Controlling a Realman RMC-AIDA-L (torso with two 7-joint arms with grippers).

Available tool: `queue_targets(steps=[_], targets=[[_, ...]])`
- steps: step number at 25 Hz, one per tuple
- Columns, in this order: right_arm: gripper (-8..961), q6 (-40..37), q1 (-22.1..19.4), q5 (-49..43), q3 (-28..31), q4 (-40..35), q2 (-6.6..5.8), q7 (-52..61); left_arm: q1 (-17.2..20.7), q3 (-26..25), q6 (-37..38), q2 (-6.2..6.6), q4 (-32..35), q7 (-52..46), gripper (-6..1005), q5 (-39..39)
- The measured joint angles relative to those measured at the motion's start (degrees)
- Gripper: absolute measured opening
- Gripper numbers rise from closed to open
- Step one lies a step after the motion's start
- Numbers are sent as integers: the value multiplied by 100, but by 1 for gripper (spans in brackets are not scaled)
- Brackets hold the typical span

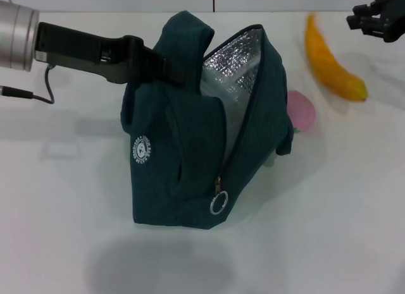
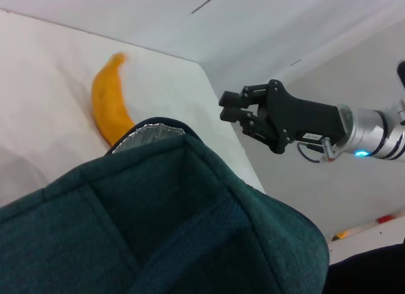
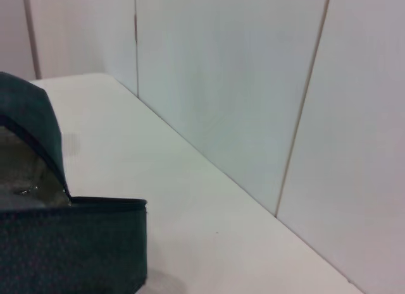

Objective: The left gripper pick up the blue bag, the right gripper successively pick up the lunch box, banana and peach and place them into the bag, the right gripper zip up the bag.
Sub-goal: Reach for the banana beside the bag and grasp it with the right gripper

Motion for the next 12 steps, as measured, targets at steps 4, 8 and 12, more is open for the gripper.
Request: queue_targets(steps=[4, 8, 12], targets=[[163, -43, -27, 33, 26, -4, 6, 28, -8, 0, 2, 0, 0, -1, 40, 0], [5, -24, -7, 37, 99, 27, 15, 521, -10, 0, 10, 2, 0, -6, 40, 0], [56, -129, 120, -232, -72, 18, -58, 1427, -12, 0, 13, 9, 0, -7, 40, 2]])
